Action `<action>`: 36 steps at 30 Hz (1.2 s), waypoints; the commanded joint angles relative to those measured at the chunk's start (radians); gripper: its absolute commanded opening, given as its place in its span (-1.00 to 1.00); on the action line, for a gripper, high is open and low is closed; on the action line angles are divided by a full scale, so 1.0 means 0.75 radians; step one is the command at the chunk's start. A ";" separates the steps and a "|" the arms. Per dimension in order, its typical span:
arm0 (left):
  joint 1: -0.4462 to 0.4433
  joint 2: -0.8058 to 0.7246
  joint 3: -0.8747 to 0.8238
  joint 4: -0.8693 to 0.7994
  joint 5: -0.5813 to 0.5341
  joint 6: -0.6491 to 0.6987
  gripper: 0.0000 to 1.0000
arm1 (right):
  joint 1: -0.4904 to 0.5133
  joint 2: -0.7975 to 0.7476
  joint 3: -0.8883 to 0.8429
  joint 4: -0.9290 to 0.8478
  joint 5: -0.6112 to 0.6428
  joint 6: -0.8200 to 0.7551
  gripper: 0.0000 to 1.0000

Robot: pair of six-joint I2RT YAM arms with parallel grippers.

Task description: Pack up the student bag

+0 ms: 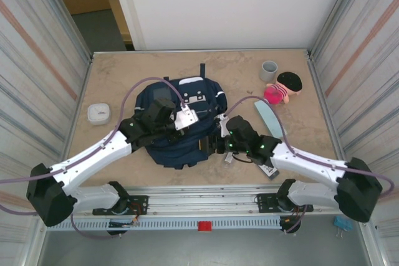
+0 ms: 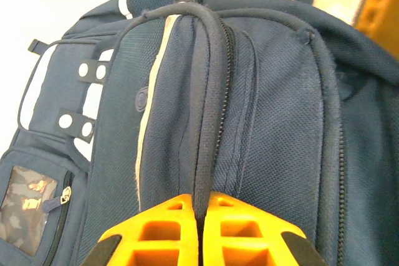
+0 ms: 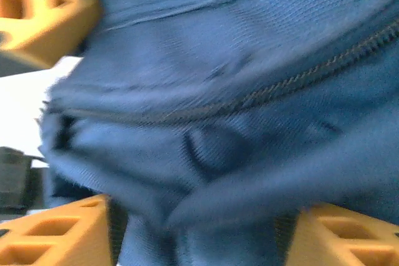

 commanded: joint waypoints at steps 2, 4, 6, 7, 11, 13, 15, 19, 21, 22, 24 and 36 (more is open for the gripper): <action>-0.016 -0.125 0.131 0.105 0.105 -0.047 -1.00 | 0.059 0.192 -0.017 0.136 0.123 0.124 -0.13; 0.000 -0.156 0.125 0.133 0.084 -0.017 -1.00 | 0.155 0.242 -0.063 0.242 0.176 0.151 -0.15; 0.030 -0.182 0.102 0.157 0.105 0.017 -1.00 | 0.228 0.262 -0.071 0.290 0.205 0.136 -0.10; 0.051 -0.194 0.091 0.155 0.129 0.034 -1.00 | 0.256 0.257 -0.071 0.296 0.219 0.112 -0.07; 0.098 -0.256 0.039 0.064 0.249 0.191 -1.00 | 0.292 0.128 -0.100 0.272 0.262 -0.009 0.11; 0.125 -0.312 -0.014 0.034 0.294 0.273 -1.00 | 0.290 0.018 -0.118 0.223 0.248 -0.117 0.27; 0.185 -0.367 -0.047 -0.011 0.383 0.355 -1.00 | 0.280 -0.087 -0.113 0.135 0.184 -0.248 0.36; 0.359 -0.477 -0.120 -0.080 0.662 0.462 -1.00 | 0.189 -0.310 -0.093 -0.071 -0.058 -0.463 0.44; 0.440 -0.522 -0.175 -0.068 0.776 0.478 -1.00 | 0.082 -0.385 -0.092 -0.121 -0.201 -0.508 0.50; 0.487 -0.544 -0.206 -0.058 0.853 0.483 -1.00 | 0.013 -0.408 -0.093 -0.131 -0.290 -0.523 0.52; 0.563 -0.577 -0.254 -0.022 0.982 0.473 -1.00 | -0.125 -0.419 -0.083 -0.135 -0.456 -0.544 0.61; 0.626 -0.573 -0.301 0.022 1.144 0.446 -1.00 | -0.636 0.236 0.237 -0.016 -1.047 -0.677 0.67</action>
